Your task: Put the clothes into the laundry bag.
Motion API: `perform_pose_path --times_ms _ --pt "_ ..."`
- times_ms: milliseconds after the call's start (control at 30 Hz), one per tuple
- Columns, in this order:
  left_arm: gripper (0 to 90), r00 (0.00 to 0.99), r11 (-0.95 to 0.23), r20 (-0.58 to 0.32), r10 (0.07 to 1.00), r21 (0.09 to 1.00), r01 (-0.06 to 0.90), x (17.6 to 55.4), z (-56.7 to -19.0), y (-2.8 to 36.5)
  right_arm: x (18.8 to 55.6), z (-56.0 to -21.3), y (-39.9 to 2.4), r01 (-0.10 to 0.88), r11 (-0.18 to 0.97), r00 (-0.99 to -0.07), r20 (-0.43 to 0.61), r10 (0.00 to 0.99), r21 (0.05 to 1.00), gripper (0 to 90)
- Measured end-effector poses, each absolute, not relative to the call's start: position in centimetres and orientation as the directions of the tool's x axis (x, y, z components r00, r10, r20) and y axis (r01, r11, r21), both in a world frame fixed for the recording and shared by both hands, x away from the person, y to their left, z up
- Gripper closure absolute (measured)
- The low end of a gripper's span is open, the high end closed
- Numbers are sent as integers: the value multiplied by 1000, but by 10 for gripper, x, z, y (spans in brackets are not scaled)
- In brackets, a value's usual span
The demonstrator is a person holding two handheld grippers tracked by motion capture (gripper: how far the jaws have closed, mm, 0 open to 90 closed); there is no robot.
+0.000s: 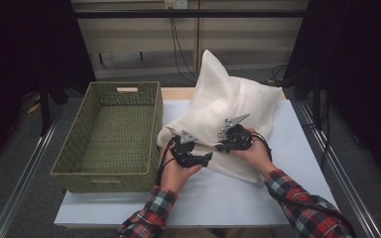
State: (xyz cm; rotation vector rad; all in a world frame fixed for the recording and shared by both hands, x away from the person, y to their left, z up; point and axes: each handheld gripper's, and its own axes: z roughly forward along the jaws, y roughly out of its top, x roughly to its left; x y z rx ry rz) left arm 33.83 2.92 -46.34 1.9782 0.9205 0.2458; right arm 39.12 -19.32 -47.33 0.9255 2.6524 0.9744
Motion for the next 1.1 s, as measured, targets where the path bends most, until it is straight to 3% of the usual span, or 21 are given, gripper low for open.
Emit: perform_pose_path --times_ms 133,333,1100 --pt "236 699 -302 -184 691 805 511 335 -465 31 391 -475 -198 516 559 -782 91 617 650 737" --pt "228 700 -294 -184 690 813 503 332 -463 33 388 -471 -198 523 544 -775 101 624 656 596" --pt "193 705 -295 -184 685 815 499 331 -464 29 374 -440 -207 471 497 -785 89 613 729 371"
